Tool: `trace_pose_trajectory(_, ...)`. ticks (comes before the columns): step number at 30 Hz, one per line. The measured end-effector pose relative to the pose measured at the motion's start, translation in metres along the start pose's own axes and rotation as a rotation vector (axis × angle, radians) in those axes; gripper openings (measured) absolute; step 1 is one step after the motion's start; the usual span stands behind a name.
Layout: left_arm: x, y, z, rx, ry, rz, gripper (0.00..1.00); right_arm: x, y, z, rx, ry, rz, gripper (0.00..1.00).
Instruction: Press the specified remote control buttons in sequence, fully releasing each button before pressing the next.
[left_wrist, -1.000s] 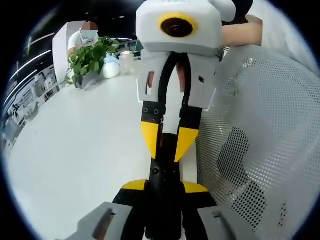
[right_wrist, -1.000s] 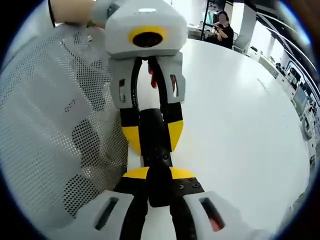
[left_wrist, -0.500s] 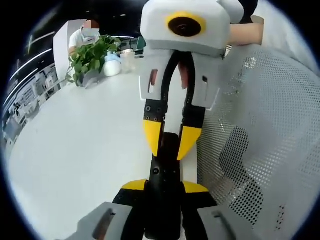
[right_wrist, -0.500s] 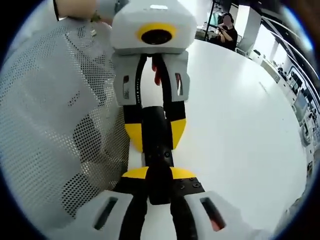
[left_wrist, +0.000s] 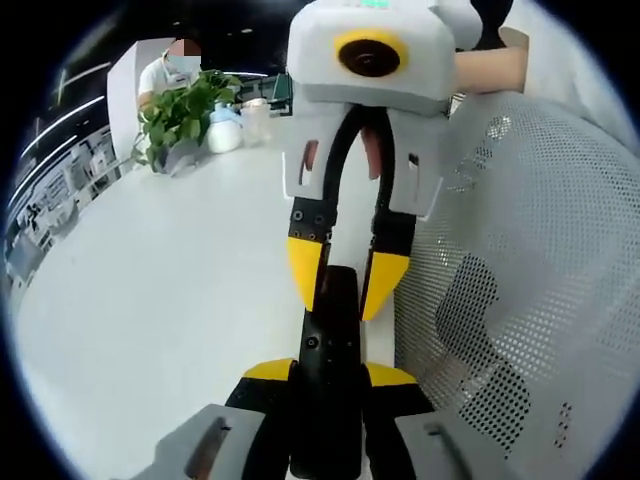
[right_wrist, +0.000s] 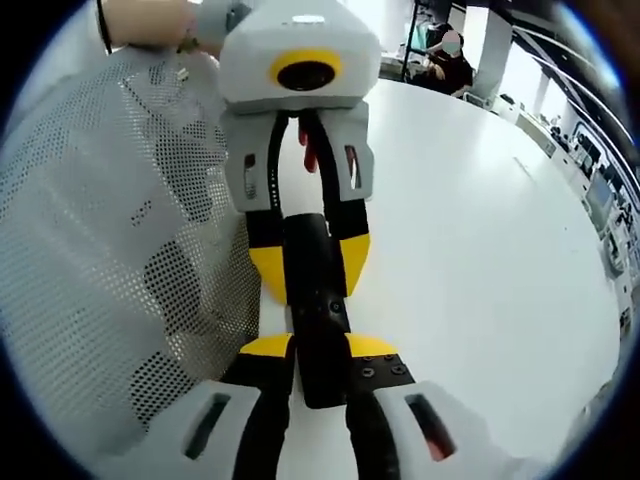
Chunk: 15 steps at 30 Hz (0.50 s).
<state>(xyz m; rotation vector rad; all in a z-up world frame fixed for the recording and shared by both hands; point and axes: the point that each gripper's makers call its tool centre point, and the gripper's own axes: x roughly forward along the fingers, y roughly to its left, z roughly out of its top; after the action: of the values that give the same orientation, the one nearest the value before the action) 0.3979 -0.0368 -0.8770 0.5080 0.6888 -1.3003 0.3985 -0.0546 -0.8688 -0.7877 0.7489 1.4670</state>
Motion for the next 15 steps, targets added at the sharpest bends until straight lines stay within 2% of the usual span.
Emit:
trace_pose_trajectory(5, 0.000, 0.000, 0.000, -0.005, -0.003, -0.002, 0.25, -0.002, -0.003, -0.007, -0.005, 0.037, -0.022, 0.23)
trace_pose_trajectory(12, 0.000, 0.000, 0.000, -0.006, -0.003, -0.005, 0.25, -0.003, -0.005, -0.007, -0.006, 0.043, -0.028, 0.24)
trace_pose_trajectory(14, 0.000, 0.000, 0.000, -0.005, -0.003, -0.005, 0.25, -0.004, -0.006, -0.014, 0.008, 0.076, -0.027, 0.24)
trace_pose_trajectory(15, 0.000, 0.000, 0.000, -0.004, -0.003, -0.006, 0.25, -0.003, -0.008, -0.020, -0.011, 0.098, -0.036, 0.25)
